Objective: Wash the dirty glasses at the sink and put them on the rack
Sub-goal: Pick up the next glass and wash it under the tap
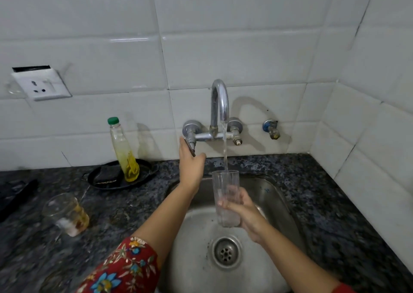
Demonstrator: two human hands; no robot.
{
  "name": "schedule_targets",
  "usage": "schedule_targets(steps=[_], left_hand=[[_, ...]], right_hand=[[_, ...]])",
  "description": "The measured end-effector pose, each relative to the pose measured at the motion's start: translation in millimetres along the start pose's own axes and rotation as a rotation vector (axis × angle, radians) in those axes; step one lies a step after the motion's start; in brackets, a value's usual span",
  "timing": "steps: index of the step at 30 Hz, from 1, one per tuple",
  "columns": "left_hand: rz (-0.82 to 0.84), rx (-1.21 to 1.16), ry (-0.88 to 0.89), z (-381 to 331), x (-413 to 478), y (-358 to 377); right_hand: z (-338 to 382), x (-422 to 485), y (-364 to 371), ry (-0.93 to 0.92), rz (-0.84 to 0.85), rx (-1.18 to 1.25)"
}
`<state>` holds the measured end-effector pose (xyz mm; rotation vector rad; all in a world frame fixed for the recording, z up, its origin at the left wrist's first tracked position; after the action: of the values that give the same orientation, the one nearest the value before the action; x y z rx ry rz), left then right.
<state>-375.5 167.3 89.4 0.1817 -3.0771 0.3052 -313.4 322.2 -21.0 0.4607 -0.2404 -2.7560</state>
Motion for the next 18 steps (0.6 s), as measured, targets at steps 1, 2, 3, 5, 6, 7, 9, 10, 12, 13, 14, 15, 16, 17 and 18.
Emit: schedule_targets(steps=[1,2,3,5,6,7,9,10,12,13,14,15,16,17,18], left_hand=[[0.024,0.047,0.027,-2.6,-2.5,2.9],[0.051,0.090,0.054,-4.6,-3.4,5.8],[0.078,0.121,0.080,-6.1,-3.5,7.9],[0.115,0.137,0.108,-6.7,-4.1,8.9],[0.117,0.139,0.114,-5.4,-5.8,7.5],[0.107,0.159,0.122,-5.3,-10.9,5.6],[0.067,0.248,0.133,2.2,-28.8,3.0],[0.081,0.286,0.121,10.3,-39.7,5.6],[0.185,0.278,0.018,35.4,-60.5,18.1],[0.216,0.239,-0.033,48.4,-68.5,21.8],[0.215,0.191,-0.066,57.9,-74.3,22.4],[0.201,0.156,-0.095,65.7,-78.5,21.3],[0.193,0.140,-0.118,71.8,-82.2,20.3],[0.193,0.149,-0.137,75.2,-85.9,20.5],[0.203,0.178,-0.156,78.3,-89.3,21.7]], right_hand=[[0.2,-2.7,-1.6,-0.001,0.012,-0.025],[-0.1,-5.5,-3.5,0.002,0.031,-0.052],[-1.0,-8.0,-5.3,0.013,0.051,-0.071],[-2.8,-12.7,-6.8,0.024,0.108,-0.131],[-3.5,-14.8,-7.9,0.022,0.129,-0.173],[-3.3,-17.5,-9.0,0.018,0.135,-0.201],[-2.7,-24.2,-14.6,0.020,0.117,-0.244],[-0.8,-27.6,-18.6,0.018,0.098,-0.273],[5.8,-31.9,-29.7,-0.004,0.037,-0.323],[10.6,-33.7,-35.5,-0.026,0.004,-0.332],[15.6,-35.2,-41.1,-0.049,-0.027,-0.344],[21.9,-37.1,-45.0,-0.068,-0.057,-0.363],[29.2,-39.4,-47.7,-0.087,-0.085,-0.398],[36.9,-41.4,-49.5,-0.109,-0.114,-0.429],[44.3,-42.3,-51.0,-0.139,-0.139,-0.444]])
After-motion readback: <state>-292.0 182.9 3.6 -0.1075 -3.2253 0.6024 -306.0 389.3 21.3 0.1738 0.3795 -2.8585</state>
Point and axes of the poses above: each hand's wrist, its own x-axis towards the middle knuckle, its own y-axis out of the palm, z = x × y, the point moved 8 cm from there along x, towards the middle knuckle, and after that the axes turned 10 degrees about z, right-handed, at the moved point
